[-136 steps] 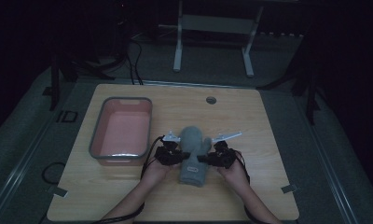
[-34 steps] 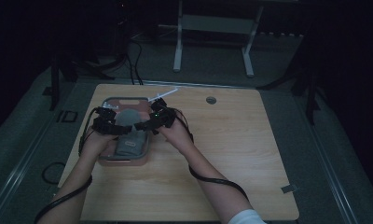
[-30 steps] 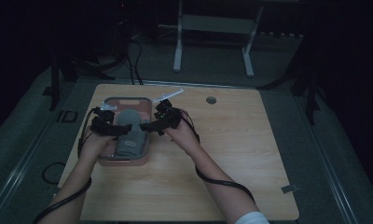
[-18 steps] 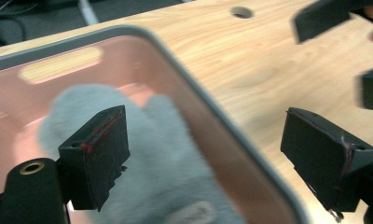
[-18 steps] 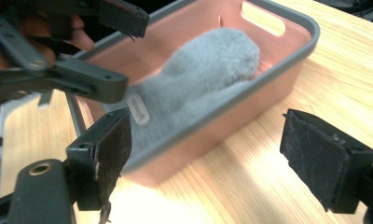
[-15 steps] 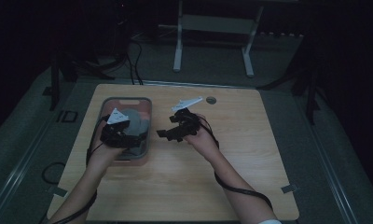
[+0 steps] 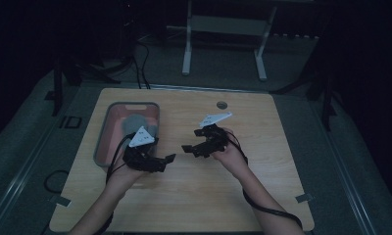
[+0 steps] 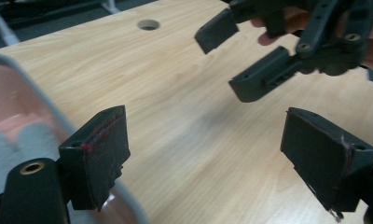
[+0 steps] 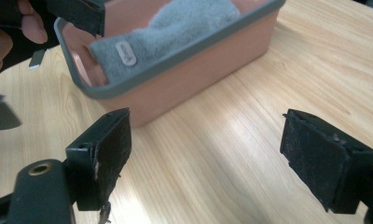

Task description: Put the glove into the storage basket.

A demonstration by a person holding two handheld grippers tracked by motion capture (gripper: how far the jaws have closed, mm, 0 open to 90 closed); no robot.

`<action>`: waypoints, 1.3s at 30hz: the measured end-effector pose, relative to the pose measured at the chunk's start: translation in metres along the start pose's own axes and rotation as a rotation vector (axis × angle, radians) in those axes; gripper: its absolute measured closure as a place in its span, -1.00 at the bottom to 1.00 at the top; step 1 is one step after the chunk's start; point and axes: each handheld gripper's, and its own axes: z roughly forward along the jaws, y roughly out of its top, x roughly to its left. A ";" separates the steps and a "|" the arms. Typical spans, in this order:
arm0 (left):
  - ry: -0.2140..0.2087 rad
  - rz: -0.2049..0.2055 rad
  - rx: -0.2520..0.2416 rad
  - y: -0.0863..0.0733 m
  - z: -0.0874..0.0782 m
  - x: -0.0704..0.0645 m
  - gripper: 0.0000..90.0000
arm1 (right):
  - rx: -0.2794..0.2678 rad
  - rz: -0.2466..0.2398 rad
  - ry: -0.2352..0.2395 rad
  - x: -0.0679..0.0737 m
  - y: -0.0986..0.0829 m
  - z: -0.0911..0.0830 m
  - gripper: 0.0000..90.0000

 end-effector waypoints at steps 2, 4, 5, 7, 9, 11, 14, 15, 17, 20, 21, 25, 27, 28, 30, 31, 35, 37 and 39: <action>-0.022 0.005 -0.003 -0.002 0.003 -0.005 -0.65 | 0.000 0.001 -0.003 -0.001 -0.006 -0.003 -0.64; -0.043 0.017 0.000 -0.005 0.006 -0.011 -0.65 | 0.006 -0.003 -0.006 -0.003 -0.012 -0.005 -0.64; -0.052 0.014 -0.001 -0.006 0.007 -0.013 -0.65 | 0.007 0.000 -0.004 -0.004 -0.016 -0.007 -0.64; -0.071 0.021 0.005 -0.009 0.011 -0.017 -0.65 | 0.013 0.004 -0.007 -0.006 -0.022 -0.008 -0.64; -0.089 0.029 0.010 -0.013 0.015 -0.022 -0.65 | 0.021 0.003 -0.008 -0.008 -0.029 -0.010 -0.64; -0.113 0.038 0.017 -0.018 0.021 -0.027 -0.65 | 0.026 -0.003 -0.011 -0.009 -0.035 -0.012 -0.65; -0.144 0.045 0.016 -0.025 0.028 -0.032 -0.65 | 0.033 -0.004 -0.010 -0.010 -0.045 -0.015 -0.65; -0.155 0.046 0.023 -0.027 0.031 -0.034 -0.65 | 0.037 0.001 -0.014 -0.010 -0.048 -0.016 -0.65; -0.177 0.063 0.021 -0.031 0.035 -0.038 -0.65 | 0.031 -0.002 -0.016 -0.012 -0.056 -0.018 -0.66; -0.191 0.084 0.043 -0.035 0.042 -0.044 -0.65 | 0.038 -0.001 -0.020 -0.013 -0.067 -0.020 -0.67; -0.194 0.086 0.045 -0.036 0.044 -0.045 -0.65 | 0.039 -0.003 -0.024 -0.013 -0.070 -0.020 -0.67; -0.216 0.087 0.048 -0.044 0.052 -0.050 -0.65 | 0.047 0.003 -0.020 -0.014 -0.085 -0.023 -0.68; -0.222 0.101 0.063 -0.047 0.055 -0.053 -0.65 | 0.051 0.013 -0.019 -0.016 -0.093 -0.023 -0.68; -0.221 0.105 0.059 -0.049 0.056 -0.054 -0.65 | 0.054 0.014 -0.021 -0.016 -0.098 -0.024 -0.68; -0.226 0.106 0.061 -0.051 0.058 -0.055 -0.65 | 0.055 0.012 -0.021 -0.017 -0.101 -0.024 -0.68; -0.237 0.095 0.062 -0.055 0.061 -0.057 -0.65 | 0.051 0.007 -0.024 -0.016 -0.106 -0.024 -0.68; -0.242 0.104 0.082 -0.063 0.067 -0.060 -0.65 | 0.038 -0.004 -0.026 -0.017 -0.123 -0.028 -0.69; -0.243 0.121 0.102 -0.066 0.070 -0.062 -0.65 | 0.039 0.003 -0.027 -0.016 -0.129 -0.029 -0.69; -0.242 0.124 0.112 -0.069 0.072 -0.064 -0.65 | 0.045 -0.009 -0.038 -0.015 -0.134 -0.030 -0.69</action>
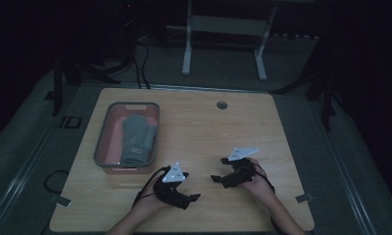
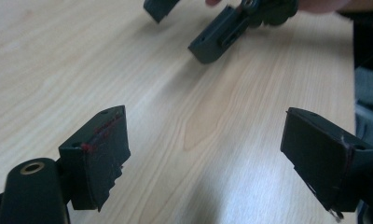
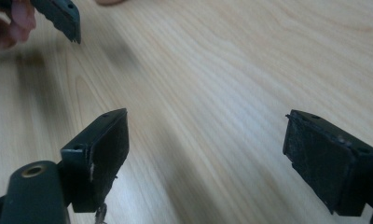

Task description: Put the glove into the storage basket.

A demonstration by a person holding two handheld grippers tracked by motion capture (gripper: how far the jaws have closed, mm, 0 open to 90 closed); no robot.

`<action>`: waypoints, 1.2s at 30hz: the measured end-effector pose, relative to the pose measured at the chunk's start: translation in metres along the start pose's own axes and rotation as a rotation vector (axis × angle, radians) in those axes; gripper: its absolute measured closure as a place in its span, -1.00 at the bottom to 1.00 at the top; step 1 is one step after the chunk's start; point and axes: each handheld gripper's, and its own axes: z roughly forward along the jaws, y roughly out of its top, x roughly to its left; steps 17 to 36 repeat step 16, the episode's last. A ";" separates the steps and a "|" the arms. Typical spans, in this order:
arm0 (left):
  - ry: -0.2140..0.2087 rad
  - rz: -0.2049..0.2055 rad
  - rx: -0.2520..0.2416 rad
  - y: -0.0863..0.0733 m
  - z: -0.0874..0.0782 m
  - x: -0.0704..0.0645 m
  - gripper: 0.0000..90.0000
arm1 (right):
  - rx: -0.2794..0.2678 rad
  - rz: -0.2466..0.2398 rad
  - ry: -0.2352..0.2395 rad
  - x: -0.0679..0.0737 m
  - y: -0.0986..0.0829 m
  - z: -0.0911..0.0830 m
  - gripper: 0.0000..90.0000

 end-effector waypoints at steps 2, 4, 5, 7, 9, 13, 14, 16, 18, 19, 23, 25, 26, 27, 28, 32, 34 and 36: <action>-0.005 -0.005 0.005 -0.002 0.002 0.000 -0.65 | 0.010 -0.007 -0.005 0.001 -0.004 -0.001 -0.69; -0.004 -0.006 0.012 -0.005 0.005 0.000 -0.65 | 0.003 -0.010 -0.016 0.001 -0.008 -0.002 -0.69; -0.007 -0.011 0.010 -0.006 0.006 -0.001 -0.65 | 0.006 -0.015 -0.019 0.001 -0.010 -0.002 -0.69; -0.015 -0.018 0.012 -0.008 0.008 -0.001 -0.65 | 0.002 -0.012 -0.026 0.001 -0.015 -0.003 -0.69; -0.013 -0.015 0.015 -0.009 0.009 -0.001 -0.65 | 0.001 -0.013 -0.033 0.002 -0.018 -0.005 -0.69; -0.023 -0.028 0.009 -0.011 0.008 0.000 -0.65 | -0.012 -0.016 -0.047 0.001 -0.020 -0.005 -0.68; -0.026 -0.030 0.010 -0.011 0.008 0.000 -0.65 | -0.011 -0.018 -0.051 0.001 -0.020 -0.005 -0.68; -0.026 -0.030 0.011 -0.012 0.008 0.000 -0.65 | -0.014 -0.022 -0.059 0.001 -0.020 -0.005 -0.68; -0.026 -0.030 0.011 -0.012 0.008 0.000 -0.65 | -0.014 -0.022 -0.059 0.001 -0.020 -0.005 -0.68; -0.026 -0.030 0.011 -0.012 0.008 0.000 -0.65 | -0.014 -0.022 -0.059 0.001 -0.020 -0.005 -0.68; -0.026 -0.030 0.011 -0.012 0.008 0.000 -0.65 | -0.014 -0.022 -0.059 0.001 -0.020 -0.005 -0.68; -0.026 -0.030 0.011 -0.012 0.008 0.000 -0.65 | -0.014 -0.022 -0.059 0.001 -0.020 -0.005 -0.68; -0.026 -0.030 0.011 -0.012 0.008 0.000 -0.65 | -0.014 -0.022 -0.059 0.001 -0.020 -0.005 -0.68; -0.026 -0.030 0.011 -0.012 0.008 0.000 -0.65 | -0.014 -0.022 -0.059 0.001 -0.020 -0.005 -0.68; -0.026 -0.030 0.011 -0.012 0.008 0.000 -0.65 | -0.014 -0.022 -0.059 0.001 -0.020 -0.005 -0.68; -0.026 -0.030 0.011 -0.012 0.008 0.000 -0.65 | -0.014 -0.022 -0.059 0.001 -0.020 -0.005 -0.68; -0.026 -0.030 0.011 -0.012 0.008 0.000 -0.65 | -0.014 -0.022 -0.059 0.001 -0.020 -0.005 -0.68; -0.026 -0.030 0.011 -0.012 0.008 0.000 -0.65 | -0.014 -0.022 -0.059 0.001 -0.020 -0.005 -0.68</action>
